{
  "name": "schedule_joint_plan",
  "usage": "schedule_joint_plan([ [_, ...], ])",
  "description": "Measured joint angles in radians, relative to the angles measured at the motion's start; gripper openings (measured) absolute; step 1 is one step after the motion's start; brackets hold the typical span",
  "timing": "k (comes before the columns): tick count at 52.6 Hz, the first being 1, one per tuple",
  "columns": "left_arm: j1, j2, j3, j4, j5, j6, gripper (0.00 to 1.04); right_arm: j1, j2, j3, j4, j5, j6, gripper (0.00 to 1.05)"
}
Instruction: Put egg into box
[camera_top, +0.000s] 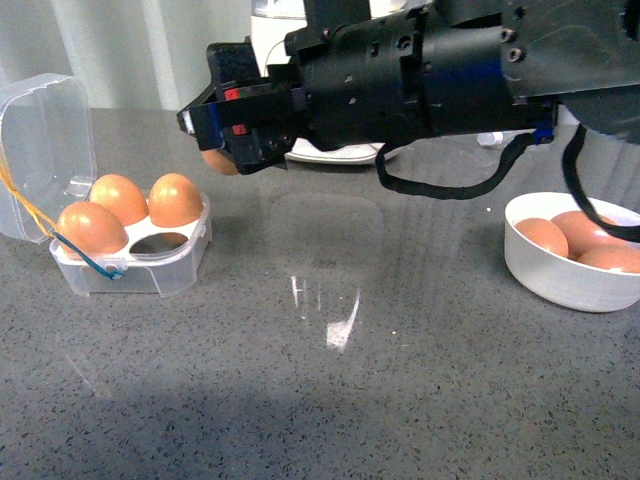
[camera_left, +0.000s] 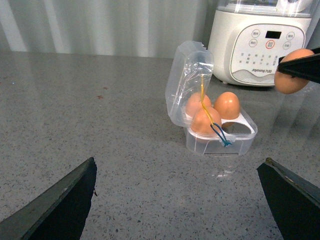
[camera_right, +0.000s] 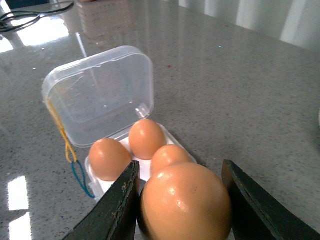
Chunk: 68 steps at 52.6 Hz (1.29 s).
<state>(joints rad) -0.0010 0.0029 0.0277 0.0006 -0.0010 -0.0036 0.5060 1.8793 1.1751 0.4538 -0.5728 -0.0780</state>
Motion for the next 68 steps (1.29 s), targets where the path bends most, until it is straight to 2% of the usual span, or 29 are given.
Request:
schedule_joint_plan([
  [30,0.000,0.000,0.000,0.000,0.000,0.000,0.98,0.083,0.175,0.217,-0.102,-0.065,0.019,0.42],
  [68,0.000,0.000,0.000,0.000,0.000,0.000,0.98,0.105,0.195,0.243,-0.176,-0.027,-0.058,0.42],
])
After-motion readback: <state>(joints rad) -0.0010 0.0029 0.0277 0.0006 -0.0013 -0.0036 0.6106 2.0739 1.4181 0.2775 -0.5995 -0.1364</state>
